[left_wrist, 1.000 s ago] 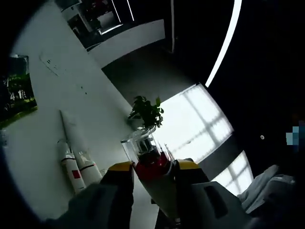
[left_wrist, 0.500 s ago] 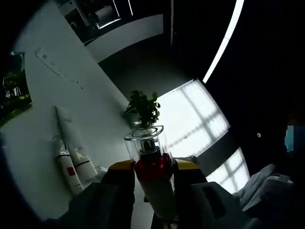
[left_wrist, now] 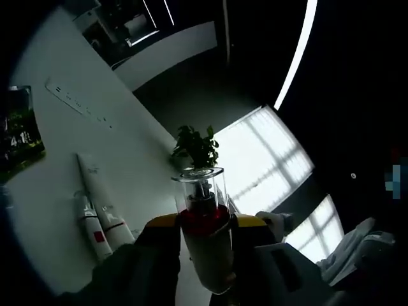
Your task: Arrange the skincare products in the storage area until every visible bottle or jar stands upright without overlapping.
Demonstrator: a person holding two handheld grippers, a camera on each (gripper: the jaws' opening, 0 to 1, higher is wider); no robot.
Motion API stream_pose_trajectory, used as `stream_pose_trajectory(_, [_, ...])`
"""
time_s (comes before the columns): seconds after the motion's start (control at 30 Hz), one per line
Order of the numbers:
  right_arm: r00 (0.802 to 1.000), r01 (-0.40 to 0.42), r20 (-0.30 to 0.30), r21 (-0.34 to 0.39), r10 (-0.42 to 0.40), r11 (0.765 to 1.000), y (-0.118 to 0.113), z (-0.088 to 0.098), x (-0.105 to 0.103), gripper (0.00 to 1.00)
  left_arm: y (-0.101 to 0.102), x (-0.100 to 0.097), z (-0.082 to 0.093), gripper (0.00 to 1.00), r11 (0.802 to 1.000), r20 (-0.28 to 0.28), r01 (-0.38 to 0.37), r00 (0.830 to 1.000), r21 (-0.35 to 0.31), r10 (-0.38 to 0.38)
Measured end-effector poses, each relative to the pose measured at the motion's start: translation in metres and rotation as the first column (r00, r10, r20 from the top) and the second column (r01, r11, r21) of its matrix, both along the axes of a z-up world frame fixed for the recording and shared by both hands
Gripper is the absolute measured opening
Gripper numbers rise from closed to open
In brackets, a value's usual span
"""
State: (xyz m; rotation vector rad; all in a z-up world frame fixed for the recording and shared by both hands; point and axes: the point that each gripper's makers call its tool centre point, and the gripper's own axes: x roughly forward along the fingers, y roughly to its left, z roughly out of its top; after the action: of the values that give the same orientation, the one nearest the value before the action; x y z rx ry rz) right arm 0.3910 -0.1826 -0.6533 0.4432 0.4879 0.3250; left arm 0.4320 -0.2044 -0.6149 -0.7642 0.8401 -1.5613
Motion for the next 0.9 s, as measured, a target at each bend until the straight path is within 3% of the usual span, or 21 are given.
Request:
stream_pose_trajectory(0.17, [1.000,-0.006,-0.004,-0.210,0.006,0.978,-0.008,-0.008,0.003,0.22,-0.001,0.004,-0.002,0.25,1.000,0.006,-0.020,1.000,0.021,0.020])
stream_pose_trajectory(0.33, [1.000,0.008,0.005,-0.311,-0.007,0.950,-0.007,-0.008,0.001,0.21,-0.001,0.002,-0.003,0.25,0.998,-0.002,-0.038,0.999,0.040,0.038])
stream_pose_trajectory(0.47, [1.000,0.012,-0.008,-0.452,-0.018,0.892,-0.012,-0.013,0.002,0.22,-0.004,0.005,-0.006,0.24,0.996,-0.008,-0.068,0.998,0.055,0.068])
stream_pose_trajectory(0.6, [0.999,0.025,-0.009,-0.484,-0.034,0.875,-0.012,-0.017,0.004,0.22,-0.006,0.009,-0.011,0.24,0.991,-0.024,-0.105,0.994,0.088,0.107])
stream_pose_trajectory(0.67, [0.999,0.035,-0.002,-0.533,-0.042,0.845,-0.014,-0.016,0.004,0.22,-0.006,0.009,-0.011,0.24,0.989,-0.027,-0.118,0.992,0.094,0.121])
stream_pose_trajectory(0.73, [0.999,0.037,0.002,-0.597,-0.045,0.801,-0.017,-0.016,0.006,0.22,-0.006,0.012,-0.011,0.23,0.987,-0.025,-0.130,0.991,0.096,0.133])
stream_pose_trajectory(0.83, [0.998,0.048,0.005,-0.592,-0.056,0.805,-0.016,-0.020,0.009,0.22,-0.008,0.008,-0.012,0.23,0.983,-0.019,-0.150,0.988,0.105,0.153])
stream_pose_trajectory(0.9, [0.998,0.050,0.002,-0.600,-0.062,0.799,-0.016,-0.024,0.008,0.22,-0.008,0.007,-0.012,0.23,0.982,0.028,-0.156,0.988,0.107,0.154])
